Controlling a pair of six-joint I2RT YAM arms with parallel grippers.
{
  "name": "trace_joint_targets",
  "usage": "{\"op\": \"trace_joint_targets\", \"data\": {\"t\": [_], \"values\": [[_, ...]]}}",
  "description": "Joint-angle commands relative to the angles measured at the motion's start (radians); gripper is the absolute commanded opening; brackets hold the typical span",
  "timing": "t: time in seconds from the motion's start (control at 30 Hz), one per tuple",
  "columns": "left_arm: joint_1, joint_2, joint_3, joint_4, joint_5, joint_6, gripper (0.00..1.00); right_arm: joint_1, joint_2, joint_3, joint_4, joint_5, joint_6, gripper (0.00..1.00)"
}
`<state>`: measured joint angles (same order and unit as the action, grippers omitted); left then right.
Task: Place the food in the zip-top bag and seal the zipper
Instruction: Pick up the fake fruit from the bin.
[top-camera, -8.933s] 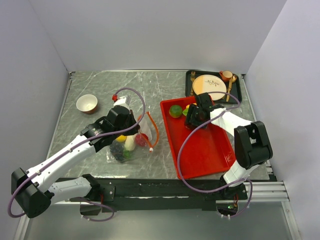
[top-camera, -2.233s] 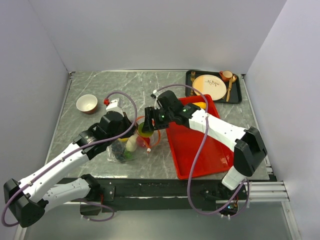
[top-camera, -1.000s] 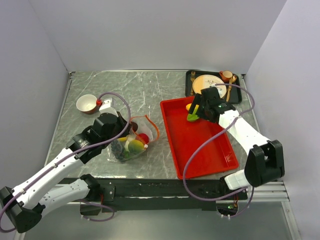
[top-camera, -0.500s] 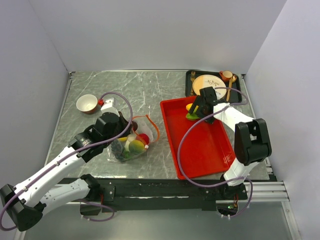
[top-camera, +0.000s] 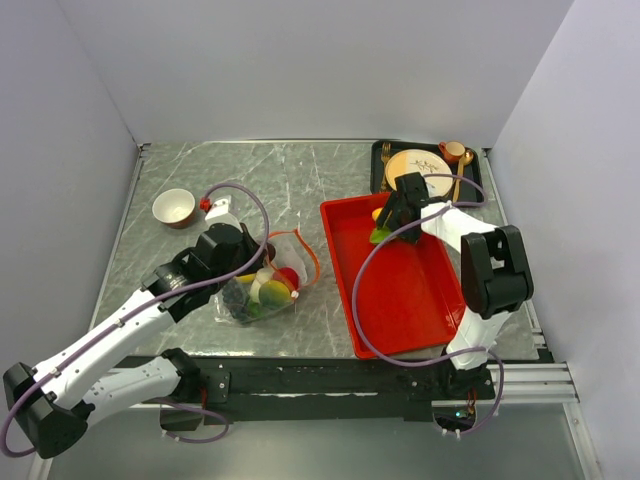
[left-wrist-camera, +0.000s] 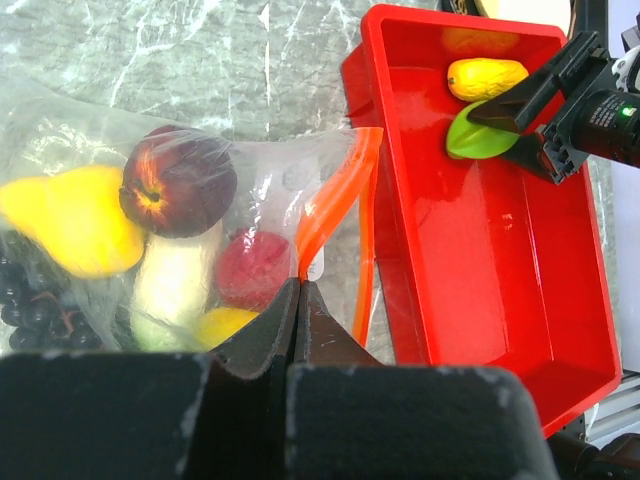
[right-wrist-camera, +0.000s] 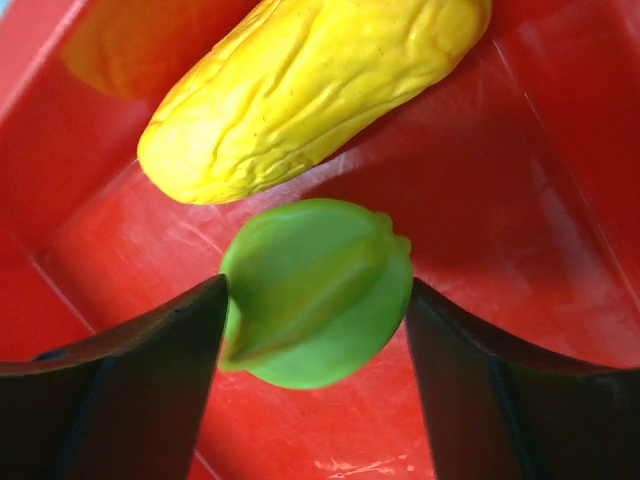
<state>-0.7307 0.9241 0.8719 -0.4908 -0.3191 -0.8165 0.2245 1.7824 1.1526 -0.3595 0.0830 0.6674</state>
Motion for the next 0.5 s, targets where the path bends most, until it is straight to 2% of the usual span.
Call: {"op": "trace_joint_targets", "data": {"t": [0.0,0.13,0.3,0.37,0.47], "values": [[-0.004,-0.001,0.030,0.018,-0.003,0.000,0.01,-0.007,0.005,0.033,0.027,-0.006,-0.011,0.71],[-0.004,-0.016,0.016,0.026,-0.003,-0.006,0.01,-0.007,-0.021,0.003,0.048,-0.022,-0.025,0.63],[-0.004,-0.014,0.019,0.031,0.003,-0.003,0.01,-0.005,-0.070,-0.033,0.068,-0.064,-0.057,0.42],[-0.003,-0.007,0.021,0.034,0.009,0.000,0.01,-0.005,-0.099,-0.047,0.070,-0.080,-0.068,0.37],[-0.003,0.002,0.027,0.031,0.012,0.004,0.01,-0.005,-0.161,-0.086,0.082,-0.123,-0.086,0.36]]}}
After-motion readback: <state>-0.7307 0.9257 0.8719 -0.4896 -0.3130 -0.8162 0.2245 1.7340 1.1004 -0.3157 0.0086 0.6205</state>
